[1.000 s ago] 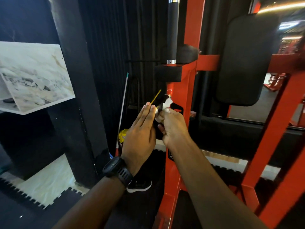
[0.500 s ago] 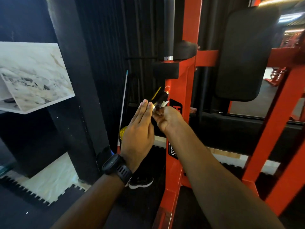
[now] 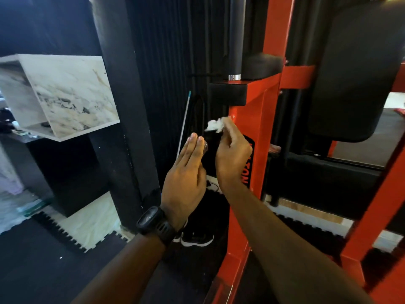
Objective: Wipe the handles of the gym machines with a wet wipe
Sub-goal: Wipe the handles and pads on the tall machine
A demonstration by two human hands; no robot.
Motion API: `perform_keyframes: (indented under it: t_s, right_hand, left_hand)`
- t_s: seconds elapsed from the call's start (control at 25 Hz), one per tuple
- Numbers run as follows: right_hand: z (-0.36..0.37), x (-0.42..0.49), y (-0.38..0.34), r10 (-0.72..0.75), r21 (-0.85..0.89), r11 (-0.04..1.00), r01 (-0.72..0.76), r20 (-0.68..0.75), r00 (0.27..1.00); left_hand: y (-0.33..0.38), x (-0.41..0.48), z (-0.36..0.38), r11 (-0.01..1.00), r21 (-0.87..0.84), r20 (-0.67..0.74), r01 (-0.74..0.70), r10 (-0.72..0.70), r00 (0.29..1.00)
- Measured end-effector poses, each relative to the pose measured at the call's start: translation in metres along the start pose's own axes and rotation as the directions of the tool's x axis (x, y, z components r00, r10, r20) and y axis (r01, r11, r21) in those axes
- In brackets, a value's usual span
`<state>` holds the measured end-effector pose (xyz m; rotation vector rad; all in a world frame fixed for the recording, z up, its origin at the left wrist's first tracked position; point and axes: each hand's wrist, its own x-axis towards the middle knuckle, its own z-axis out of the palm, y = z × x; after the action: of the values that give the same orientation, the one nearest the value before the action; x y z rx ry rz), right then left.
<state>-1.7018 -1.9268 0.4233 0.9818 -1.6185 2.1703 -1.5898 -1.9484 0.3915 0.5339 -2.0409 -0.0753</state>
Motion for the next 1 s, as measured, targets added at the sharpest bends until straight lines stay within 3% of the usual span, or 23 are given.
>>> perform_keyframes:
  t_s: [0.04, 0.12, 0.2, 0.28, 0.36, 0.4, 0.52, 0.6, 0.72, 0.76, 0.88, 1.0]
  right_hand:
    - [-0.002, 0.004, 0.007, -0.196, -0.067, 0.977, 0.205, 0.119, 0.973]
    - [-0.011, 0.021, 0.026, -0.404, -0.155, 0.861, 0.485, 0.370, 0.836]
    - [-0.023, 0.039, 0.040, -0.425, -0.220, 0.757, 0.615, 0.550, 0.719]
    - [-0.028, 0.053, 0.041, -0.439, -0.192, 0.723, 0.664, 0.614, 0.656]
    - [-0.029, 0.060, 0.038, -0.501, -0.139, 0.639, 0.756, 0.671, 0.547]
    - [-0.029, 0.064, 0.037, -0.511, -0.118, 0.615, 0.780, 0.693, 0.508]
    - [-0.029, 0.073, 0.037, -0.460, -0.170, 0.640, 0.749, 0.696, 0.551]
    - [-0.030, 0.073, 0.037, -0.469, -0.163, 0.593, 0.789, 0.726, 0.503]
    - [-0.032, 0.078, 0.027, -0.340, -0.240, 0.666, 0.706, 0.744, 0.574]
    - [-0.030, 0.082, 0.025, -0.314, -0.233, 0.678, 0.697, 0.766, 0.561]
    - [-0.022, 0.094, 0.017, -0.360, -0.045, 0.625, 0.779, 0.869, 0.339]
    - [-0.019, 0.093, 0.005, -0.356, 0.013, 0.637, 0.771, 0.892, 0.279]
  left_hand:
    - [0.001, -0.001, 0.000, 1.000, 0.002, -0.001, 0.013, -0.013, 1.000]
    - [0.002, -0.001, -0.001, 1.000, 0.009, 0.005, 0.016, -0.016, 1.000]
    - [0.004, 0.000, -0.001, 1.000, 0.020, 0.010, 0.019, -0.019, 1.000]
    - [0.007, 0.000, -0.001, 0.999, 0.024, -0.003, 0.042, -0.042, 0.999]
    - [0.010, 0.001, -0.001, 0.998, 0.020, -0.020, 0.058, -0.057, 0.998]
    - [0.010, 0.002, -0.002, 0.998, 0.013, -0.026, 0.065, -0.064, 0.998]
    - [0.013, 0.003, -0.003, 0.996, -0.002, -0.017, 0.087, -0.087, 0.996]
    - [0.015, 0.003, -0.005, 0.995, 0.005, -0.006, 0.101, -0.101, 0.995]
    - [0.019, 0.004, -0.006, 0.991, 0.005, 0.008, 0.132, -0.132, 0.991]
    - [0.020, 0.004, -0.006, 0.989, 0.003, 0.020, 0.146, -0.146, 0.989]
    - [0.024, 0.005, -0.007, 0.985, 0.011, 0.013, 0.175, -0.175, 0.985]
    - [0.031, 0.004, -0.005, 0.977, 0.022, 0.008, 0.213, -0.213, 0.977]
